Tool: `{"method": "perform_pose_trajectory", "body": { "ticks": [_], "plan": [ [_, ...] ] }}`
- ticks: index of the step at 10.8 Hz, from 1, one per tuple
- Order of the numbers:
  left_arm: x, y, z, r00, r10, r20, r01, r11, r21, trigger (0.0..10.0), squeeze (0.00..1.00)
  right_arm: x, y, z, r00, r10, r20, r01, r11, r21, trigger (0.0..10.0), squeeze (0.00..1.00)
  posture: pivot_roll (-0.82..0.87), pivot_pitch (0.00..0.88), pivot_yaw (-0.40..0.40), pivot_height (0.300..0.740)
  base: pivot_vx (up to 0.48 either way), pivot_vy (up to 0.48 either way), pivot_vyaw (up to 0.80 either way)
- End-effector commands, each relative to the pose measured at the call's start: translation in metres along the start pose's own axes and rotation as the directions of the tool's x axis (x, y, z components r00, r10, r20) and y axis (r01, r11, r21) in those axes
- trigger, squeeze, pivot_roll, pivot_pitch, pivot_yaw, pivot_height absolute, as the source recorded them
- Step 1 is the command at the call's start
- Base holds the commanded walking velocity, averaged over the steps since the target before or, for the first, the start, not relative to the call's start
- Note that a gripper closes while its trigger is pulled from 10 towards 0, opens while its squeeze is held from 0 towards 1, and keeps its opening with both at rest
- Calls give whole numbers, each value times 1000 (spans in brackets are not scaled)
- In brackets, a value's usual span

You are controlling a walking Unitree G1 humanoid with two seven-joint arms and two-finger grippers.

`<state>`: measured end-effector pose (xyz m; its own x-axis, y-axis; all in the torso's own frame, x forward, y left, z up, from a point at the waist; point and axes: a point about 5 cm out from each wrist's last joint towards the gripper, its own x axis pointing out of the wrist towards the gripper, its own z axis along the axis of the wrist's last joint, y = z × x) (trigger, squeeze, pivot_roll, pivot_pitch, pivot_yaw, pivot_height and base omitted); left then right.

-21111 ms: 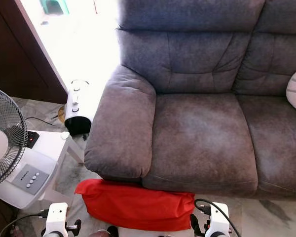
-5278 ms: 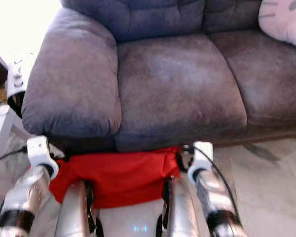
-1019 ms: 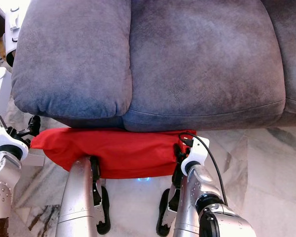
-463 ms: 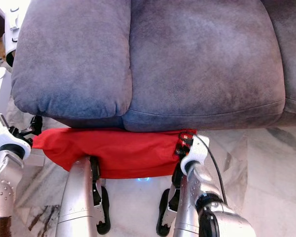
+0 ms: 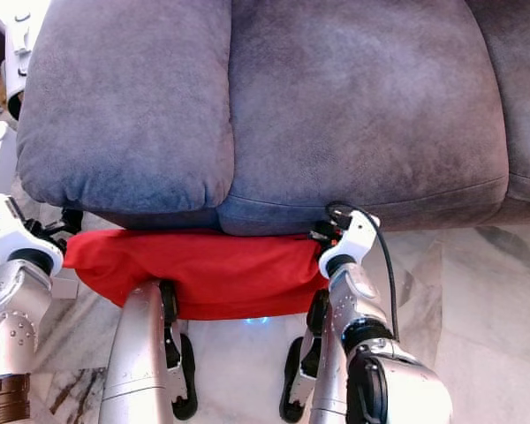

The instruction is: Move the pillow to the sofa from floor

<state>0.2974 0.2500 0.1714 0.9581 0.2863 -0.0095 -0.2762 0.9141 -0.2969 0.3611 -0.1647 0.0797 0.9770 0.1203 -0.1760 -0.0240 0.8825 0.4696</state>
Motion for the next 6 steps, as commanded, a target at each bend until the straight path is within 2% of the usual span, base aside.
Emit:
{"method": "perform_pose_trajectory", "body": {
  "ticks": [1,2,3,4,5,6],
  "plan": [
    [-2,4,-9,1000,11,-29,-11,1000,5,10000,0,9,19,25,992,85,97,-82,996,-35,745,0,268,405,5,524,0,0,0],
    [-1,8,-14,998,27,-48,-25,999,40,10000,0,5,11,13,997,52,54,-50,998,-39,10000,0,267,408,1,524,0,0,0],
    [0,14,-16,997,60,-54,-56,996,65,10000,0,0,4,2,1000,20,12,-19,998,-51,10000,0,271,409,-1,524,0,0,0],
    [2,33,-15,977,207,-46,-202,975,95,10000,0,-8,-8,-15,999,-23,-48,19,997,-74,10000,0,269,419,-10,524,0,0,0],
    [1,39,-16,966,255,-49,-250,964,89,10000,0,-10,-10,-18,998,-23,-54,19,997,-75,10000,0,269,419,-10,524,0,0,0],
    [-3,49,-24,937,336,-91,-331,941,70,10000,0,-15,-18,-22,997,-37,-70,31,996,-89,10000,0,260,429,-17,524,0,0,0]
  ]
}}
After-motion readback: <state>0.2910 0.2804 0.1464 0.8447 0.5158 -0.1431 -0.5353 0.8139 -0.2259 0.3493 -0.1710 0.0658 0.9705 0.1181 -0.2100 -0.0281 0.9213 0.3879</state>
